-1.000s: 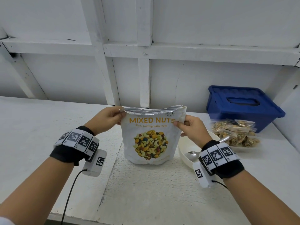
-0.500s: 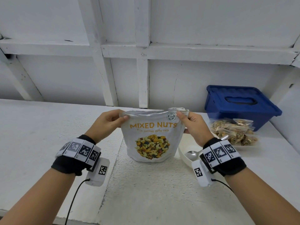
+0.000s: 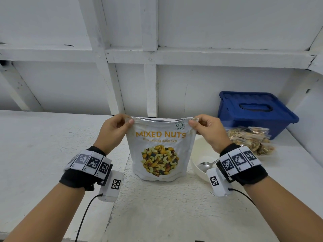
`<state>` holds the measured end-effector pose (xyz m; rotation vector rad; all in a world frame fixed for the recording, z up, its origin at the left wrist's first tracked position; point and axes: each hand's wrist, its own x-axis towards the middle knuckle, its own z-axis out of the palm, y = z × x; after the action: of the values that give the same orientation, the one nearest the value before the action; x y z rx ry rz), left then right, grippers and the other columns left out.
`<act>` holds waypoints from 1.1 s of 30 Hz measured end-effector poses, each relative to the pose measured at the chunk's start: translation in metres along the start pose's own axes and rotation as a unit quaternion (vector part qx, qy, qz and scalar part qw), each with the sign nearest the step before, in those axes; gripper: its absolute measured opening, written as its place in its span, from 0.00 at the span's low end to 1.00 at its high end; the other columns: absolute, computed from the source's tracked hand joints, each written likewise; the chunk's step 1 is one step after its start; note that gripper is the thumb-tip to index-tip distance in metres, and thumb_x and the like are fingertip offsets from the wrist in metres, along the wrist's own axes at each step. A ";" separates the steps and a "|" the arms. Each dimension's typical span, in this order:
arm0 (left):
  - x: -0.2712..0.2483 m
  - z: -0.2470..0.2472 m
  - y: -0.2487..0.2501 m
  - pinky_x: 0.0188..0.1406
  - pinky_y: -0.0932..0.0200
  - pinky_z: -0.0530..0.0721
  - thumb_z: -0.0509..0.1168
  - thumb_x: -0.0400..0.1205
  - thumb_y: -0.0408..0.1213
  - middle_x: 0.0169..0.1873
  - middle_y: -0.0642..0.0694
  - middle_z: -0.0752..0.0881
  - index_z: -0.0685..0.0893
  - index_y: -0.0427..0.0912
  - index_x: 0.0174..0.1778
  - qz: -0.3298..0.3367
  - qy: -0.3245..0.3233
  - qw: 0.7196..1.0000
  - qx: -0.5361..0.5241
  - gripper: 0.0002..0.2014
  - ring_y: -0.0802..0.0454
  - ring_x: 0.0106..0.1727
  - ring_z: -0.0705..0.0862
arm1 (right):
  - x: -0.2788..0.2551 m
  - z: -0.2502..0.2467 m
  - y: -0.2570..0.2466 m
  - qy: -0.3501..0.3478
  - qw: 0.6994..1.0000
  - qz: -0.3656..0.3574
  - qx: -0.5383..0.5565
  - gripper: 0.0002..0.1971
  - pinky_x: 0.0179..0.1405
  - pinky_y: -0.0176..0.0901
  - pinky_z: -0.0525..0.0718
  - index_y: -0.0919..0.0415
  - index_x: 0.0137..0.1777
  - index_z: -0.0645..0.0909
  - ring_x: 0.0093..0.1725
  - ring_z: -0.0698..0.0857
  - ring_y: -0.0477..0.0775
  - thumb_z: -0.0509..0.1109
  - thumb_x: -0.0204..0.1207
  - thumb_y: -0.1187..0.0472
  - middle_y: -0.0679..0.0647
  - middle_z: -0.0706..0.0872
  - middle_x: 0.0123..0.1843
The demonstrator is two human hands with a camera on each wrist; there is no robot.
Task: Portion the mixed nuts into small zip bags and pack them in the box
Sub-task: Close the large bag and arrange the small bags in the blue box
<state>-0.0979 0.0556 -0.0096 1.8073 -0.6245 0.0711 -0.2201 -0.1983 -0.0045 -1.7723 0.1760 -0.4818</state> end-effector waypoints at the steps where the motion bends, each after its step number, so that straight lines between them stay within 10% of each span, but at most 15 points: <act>1: 0.000 0.001 0.000 0.43 0.55 0.79 0.65 0.81 0.33 0.36 0.48 0.84 0.82 0.41 0.36 0.001 0.004 1.000 0.004 0.07 0.56 0.38 0.80 | 0.000 0.000 0.000 0.005 1.000 -0.008 -0.012 0.06 0.47 0.48 0.87 0.58 0.40 0.83 0.41 0.86 0.52 0.68 0.77 0.65 0.56 0.87 0.39; 6: 0.001 -0.002 0.003 0.47 0.50 0.81 0.65 0.81 0.34 0.39 0.46 0.85 0.82 0.44 0.39 -0.001 -0.024 0.999 0.024 0.05 0.48 0.43 0.82 | -0.001 -0.002 -0.002 0.001 0.998 -0.020 -0.057 0.06 0.50 0.57 0.84 0.55 0.40 0.83 0.42 0.85 0.54 0.68 0.77 0.64 0.55 0.87 0.39; 12: 0.005 -0.006 0.013 0.39 0.70 0.79 0.68 0.79 0.42 0.34 0.61 0.86 0.84 0.53 0.38 0.020 -0.103 0.991 0.081 0.04 0.64 0.38 0.81 | 0.001 -0.002 -0.013 -0.052 0.993 0.002 -0.105 0.02 0.46 0.47 0.85 0.57 0.45 0.83 0.44 0.85 0.53 0.69 0.76 0.61 0.54 0.87 0.42; 17: 0.004 0.000 0.015 0.35 0.69 0.78 0.68 0.80 0.39 0.36 0.51 0.85 0.84 0.48 0.38 0.027 -0.073 0.993 0.093 0.04 0.54 0.37 0.81 | 0.000 -0.001 -0.014 -0.035 0.988 -0.028 -0.145 0.04 0.40 0.41 0.84 0.60 0.44 0.84 0.41 0.85 0.53 0.69 0.77 0.61 0.55 0.88 0.40; 22: 0.008 -0.001 0.026 0.37 0.77 0.72 0.65 0.81 0.36 0.40 0.55 0.84 0.83 0.46 0.45 0.054 -0.106 0.975 0.189 0.03 0.67 0.40 0.79 | 0.002 -0.005 -0.024 -0.070 0.980 -0.019 -0.186 0.05 0.42 0.43 0.83 0.60 0.48 0.84 0.42 0.84 0.53 0.68 0.77 0.60 0.52 0.86 0.41; 27: 0.009 0.002 0.039 0.41 0.66 0.73 0.65 0.80 0.44 0.40 0.55 0.83 0.85 0.45 0.45 0.060 -0.137 0.957 0.247 0.08 0.54 0.46 0.79 | 0.011 -0.003 -0.040 -0.140 0.958 -0.008 -0.250 0.04 0.33 0.19 0.76 0.58 0.46 0.83 0.39 0.80 0.36 0.68 0.78 0.61 0.42 0.83 0.38; 33: 0.007 0.004 0.044 0.60 0.50 0.70 0.61 0.77 0.51 0.41 0.59 0.83 0.83 0.52 0.42 0.050 -0.122 0.945 0.300 0.09 0.52 0.52 0.79 | 0.008 0.000 -0.040 -0.119 0.952 -0.024 -0.280 0.04 0.30 0.21 0.74 0.57 0.43 0.82 0.38 0.80 0.40 0.67 0.79 0.60 0.46 0.84 0.39</act>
<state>-0.1130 0.0403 0.0302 2.3953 -0.9438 0.1159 -0.2178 -0.1909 0.0352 -2.3790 0.1050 -0.2579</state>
